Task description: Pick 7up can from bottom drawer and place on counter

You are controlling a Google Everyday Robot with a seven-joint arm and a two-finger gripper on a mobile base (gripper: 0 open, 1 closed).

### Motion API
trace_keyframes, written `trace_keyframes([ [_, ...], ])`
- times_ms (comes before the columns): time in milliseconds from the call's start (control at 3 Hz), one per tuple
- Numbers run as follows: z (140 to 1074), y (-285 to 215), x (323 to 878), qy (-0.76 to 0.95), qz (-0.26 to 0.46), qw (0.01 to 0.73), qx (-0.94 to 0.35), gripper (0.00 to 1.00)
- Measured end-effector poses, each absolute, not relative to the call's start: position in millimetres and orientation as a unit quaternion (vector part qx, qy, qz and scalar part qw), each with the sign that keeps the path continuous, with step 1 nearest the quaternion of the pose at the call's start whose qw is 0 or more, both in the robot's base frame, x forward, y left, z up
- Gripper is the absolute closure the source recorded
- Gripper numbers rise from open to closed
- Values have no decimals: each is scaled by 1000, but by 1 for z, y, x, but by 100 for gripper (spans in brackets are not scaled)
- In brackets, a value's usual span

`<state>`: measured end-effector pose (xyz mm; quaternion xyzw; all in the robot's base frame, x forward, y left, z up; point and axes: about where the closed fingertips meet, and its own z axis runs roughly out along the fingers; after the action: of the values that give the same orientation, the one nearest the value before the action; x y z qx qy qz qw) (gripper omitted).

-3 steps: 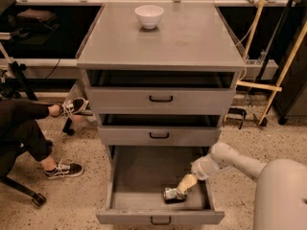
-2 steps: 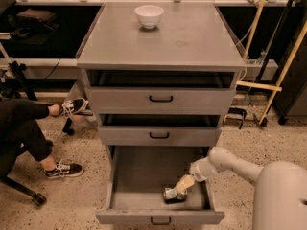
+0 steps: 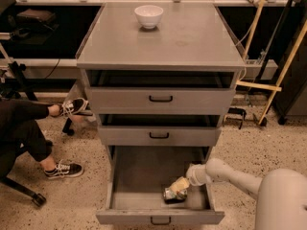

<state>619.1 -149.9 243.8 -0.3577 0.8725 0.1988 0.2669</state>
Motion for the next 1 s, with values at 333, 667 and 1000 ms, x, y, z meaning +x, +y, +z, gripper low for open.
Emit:
trace_keyframes([
  [333, 244, -150, 619, 873, 199, 267, -358, 0],
  [667, 222, -139, 623, 870, 186, 285, -356, 0],
  [1000, 188, -124, 632, 854, 188, 317, -366, 0],
])
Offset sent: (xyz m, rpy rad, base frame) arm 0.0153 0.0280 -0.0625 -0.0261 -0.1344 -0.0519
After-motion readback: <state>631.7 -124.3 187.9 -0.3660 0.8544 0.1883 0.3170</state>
